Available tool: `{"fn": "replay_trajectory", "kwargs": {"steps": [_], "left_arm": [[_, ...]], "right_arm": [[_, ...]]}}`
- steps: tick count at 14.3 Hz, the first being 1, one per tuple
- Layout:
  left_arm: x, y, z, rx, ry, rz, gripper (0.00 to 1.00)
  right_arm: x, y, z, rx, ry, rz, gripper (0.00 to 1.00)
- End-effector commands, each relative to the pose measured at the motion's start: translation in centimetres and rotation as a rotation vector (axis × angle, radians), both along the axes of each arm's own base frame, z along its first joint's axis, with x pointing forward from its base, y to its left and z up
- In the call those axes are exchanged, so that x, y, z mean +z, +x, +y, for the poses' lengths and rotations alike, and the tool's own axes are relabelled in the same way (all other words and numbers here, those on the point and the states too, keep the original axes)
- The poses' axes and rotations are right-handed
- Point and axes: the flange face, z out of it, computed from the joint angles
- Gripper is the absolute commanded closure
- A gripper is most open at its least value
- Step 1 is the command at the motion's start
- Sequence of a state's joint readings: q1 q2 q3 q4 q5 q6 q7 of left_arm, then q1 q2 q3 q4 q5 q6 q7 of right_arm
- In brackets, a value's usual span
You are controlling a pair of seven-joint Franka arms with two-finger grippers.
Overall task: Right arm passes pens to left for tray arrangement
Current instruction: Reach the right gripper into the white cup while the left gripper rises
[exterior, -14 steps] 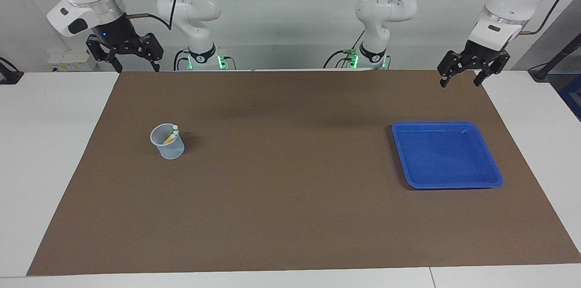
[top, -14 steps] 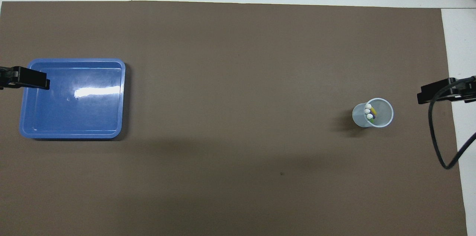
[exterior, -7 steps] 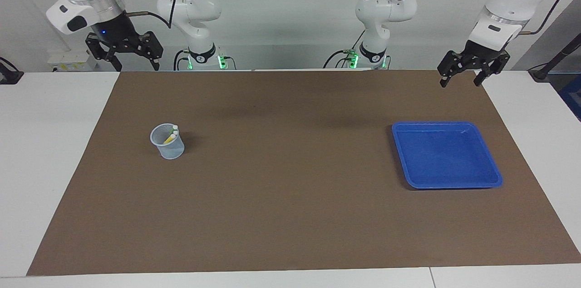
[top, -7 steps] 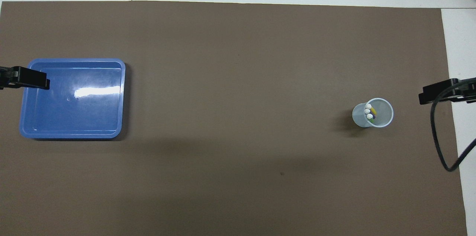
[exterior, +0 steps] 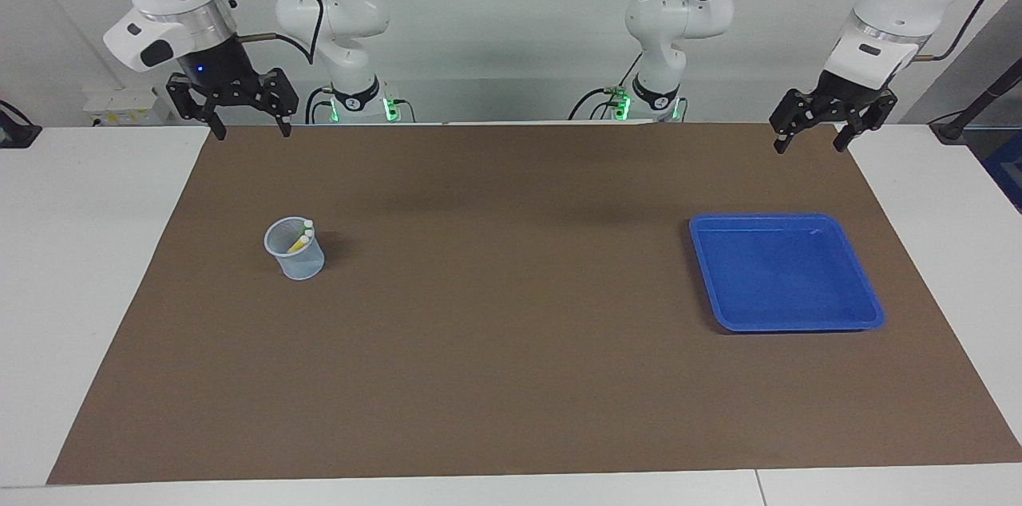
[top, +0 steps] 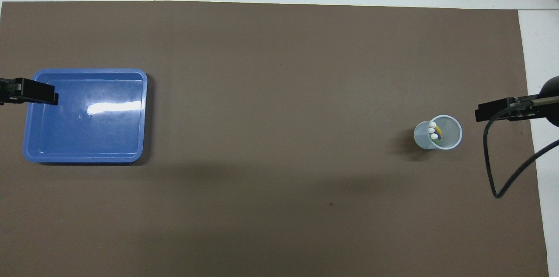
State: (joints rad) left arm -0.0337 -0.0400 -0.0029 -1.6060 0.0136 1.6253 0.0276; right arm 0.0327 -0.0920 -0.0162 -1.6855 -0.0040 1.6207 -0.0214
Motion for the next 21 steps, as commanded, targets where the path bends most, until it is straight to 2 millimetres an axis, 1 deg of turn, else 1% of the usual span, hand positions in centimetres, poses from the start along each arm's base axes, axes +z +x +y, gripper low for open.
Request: {"fn": "replay_trajectory", "kwargs": {"steps": [1, 3, 5, 6, 7, 9, 11, 12, 13, 14, 16, 17, 18, 20, 21], "left_arm": [[0.4, -0.1, 0.0, 0.001, -0.009, -0.002, 0.0], [0.4, -0.1, 0.1, 0.003, -0.009, -0.002, 0.0], [0.3, -0.1, 0.2, 0.004, -0.009, -0.002, 0.0], [0.4, -0.2, 0.3, 0.006, -0.009, -0.005, 0.0], [0.2, -0.1, 0.3, 0.006, -0.009, -0.005, 0.0], [0.4, -0.2, 0.3, 0.007, -0.01, -0.008, 0.0], [0.4, -0.2, 0.0, 0.004, -0.01, -0.009, 0.0], [0.3, -0.2, -0.1, 0.003, -0.01, -0.006, 0.0], [0.3, -0.2, 0.1, 0.004, -0.011, -0.005, 0.0], [0.3, -0.2, 0.0, 0.003, -0.016, -0.006, 0.0], [0.2, -0.2, 0.1, 0.003, -0.022, -0.004, 0.0], [0.2, -0.3, -0.1, 0.004, -0.04, -0.004, 0.0], [0.2, -0.1, -0.3, 0.004, -0.054, -0.011, 0.0], [0.0, -0.2, -0.9, -0.005, -0.059, -0.012, 0.0], [0.0, -0.2, -1.1, -0.006, -0.059, -0.01, 0.0]], "right_arm": [[-2.9, -0.6, -1.0, -0.003, 0.004, -0.02, 0.0], [-5.6, -0.5, -2.7, -0.033, 0.004, -0.017, 0.0], [-7.6, -0.4, -2.9, -0.043, 0.004, -0.011, 0.0], [-8.7, -0.3, -3.4, -0.067, 0.005, -0.011, 0.0], [-9.8, 0.3, -3.7, -0.081, 0.004, -0.031, 0.0], [-11.7, 1.1, -3.3, -0.116, 0.006, -0.037, 0.0], [-14.5, 2.8, -3.3, -0.135, 0.006, -0.04, 0.0], [-16.2, 3.4, -3.1, -0.139, 0.005, -0.021, 0.0], [-17.3, 3.7, -2.9, -0.136, 0.004, -0.004, 0.0], [-18.1, 4.0, -2.2, -0.13, 0.004, 0.001, 0.06], [-18.9, 4.4, -1.6, -0.153, 0.005, -0.008, 0.13], [-19.0, 4.5, -1.5, -0.156, 0.006, -0.007, 0.19], [-19.0, 4.4, -1.4, -0.158, 0.005, -0.002, 0.24], [-19.2, 4.2, -1.2, -0.181, 0.007, 0.012, 0.24], [-20.0, 3.9, -1.2, -0.186, 0.005, 0.025, 0.24]]}}
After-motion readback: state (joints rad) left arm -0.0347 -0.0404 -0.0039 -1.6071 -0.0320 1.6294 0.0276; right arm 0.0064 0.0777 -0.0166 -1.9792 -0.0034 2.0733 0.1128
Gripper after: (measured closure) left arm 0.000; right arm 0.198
